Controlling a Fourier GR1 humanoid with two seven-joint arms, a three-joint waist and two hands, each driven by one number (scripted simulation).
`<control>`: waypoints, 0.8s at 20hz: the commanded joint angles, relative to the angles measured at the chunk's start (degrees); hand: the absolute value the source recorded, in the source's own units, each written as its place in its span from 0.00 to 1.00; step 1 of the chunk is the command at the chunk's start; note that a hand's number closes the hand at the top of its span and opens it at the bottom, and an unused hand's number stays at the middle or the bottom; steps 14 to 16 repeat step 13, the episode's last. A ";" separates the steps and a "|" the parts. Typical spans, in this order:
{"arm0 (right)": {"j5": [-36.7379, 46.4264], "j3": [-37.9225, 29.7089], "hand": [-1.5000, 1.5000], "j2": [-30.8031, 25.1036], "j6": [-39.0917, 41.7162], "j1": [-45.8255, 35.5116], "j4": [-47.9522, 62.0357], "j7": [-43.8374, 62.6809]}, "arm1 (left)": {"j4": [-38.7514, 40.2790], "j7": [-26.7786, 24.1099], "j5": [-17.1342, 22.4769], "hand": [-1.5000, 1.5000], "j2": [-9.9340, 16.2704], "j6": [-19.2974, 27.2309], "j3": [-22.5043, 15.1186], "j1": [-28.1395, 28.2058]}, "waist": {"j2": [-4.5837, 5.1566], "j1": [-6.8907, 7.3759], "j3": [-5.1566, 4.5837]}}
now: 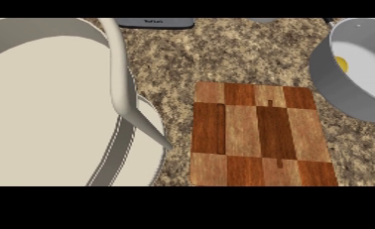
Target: Pick the lemon from the cutting board and place it in the pot
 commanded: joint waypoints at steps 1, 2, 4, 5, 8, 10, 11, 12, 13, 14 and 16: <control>-0.66 -0.36 0.00 -4.77 5.30 1.44 1.99 -0.81 | -2.94 1.61 -0.14 0.50 0.31 0.55 0.17 0.03 | -0.40 0.26 0.29; -1.37 -1.22 0.00 -5.74 6.46 1.53 2.74 -0.66 | 0.31 -0.46 0.64 0.50 1.47 0.19 2.62 -1.15 | -0.13 0.30 0.33; -1.24 -1.14 0.00 -7.43 8.64 4.10 2.91 -2.86 | 1.64 -2.01 -0.96 0.50 -0.09 1.62 1.41 -1.68 | -0.06 -0.11 0.36; -0.90 -0.73 0.00 -7.00 9.19 5.50 3.01 -4.10 | -0.05 0.18 1.42 0.50 3.20 -1.00 3.77 -1.16 | -0.17 0.25 0.39; -1.18 -0.74 0.00 -9.09 9.81 4.85 2.88 -2.97 | -1.03 -1.04 0.14 0.50 -0.33 0.79 0.94 0.18 | -0.28 0.37 0.36; -1.25 -0.83 0.00 -7.91 9.45 6.45 2.99 -5.17 | -0.87 3.68 0.82 0.50 2.00 1.01 2.60 -4.55 | -0.14 0.19 0.50; -0.55 0.13 0.00 -8.63 10.19 5.80 3.03 -3.41 | -1.56 2.27 -1.59 0.50 -0.71 2.77 -0.36 -2.62 | -0.25 0.29 0.43; -0.85 -0.30 0.00 -7.56 8.28 5.75 2.91 -4.40 | -0.54 2.31 0.29 0.50 1.19 1.39 2.09 -4.20 | -0.01 0.60 0.51; -1.30 -0.54 0.00 -8.87 9.99 6.35 3.19 -4.11 | -2.40 1.71 0.98 0.50 1.29 -0.10 1.65 0.23 | -0.33 0.64 0.41; -1.30 -0.54 0.00 -8.87 9.99 6.35 3.19 -4.11 | -2.40 1.71 0.98 0.50 1.29 -0.10 1.65 0.23 | -0.33 0.64 0.41; -1.30 -0.54 0.00 -8.87 9.99 6.35 3.19 -4.11 | -2.40 1.71 0.98 0.50 1.29 -0.10 1.65 0.23 | -0.33 0.64 0.41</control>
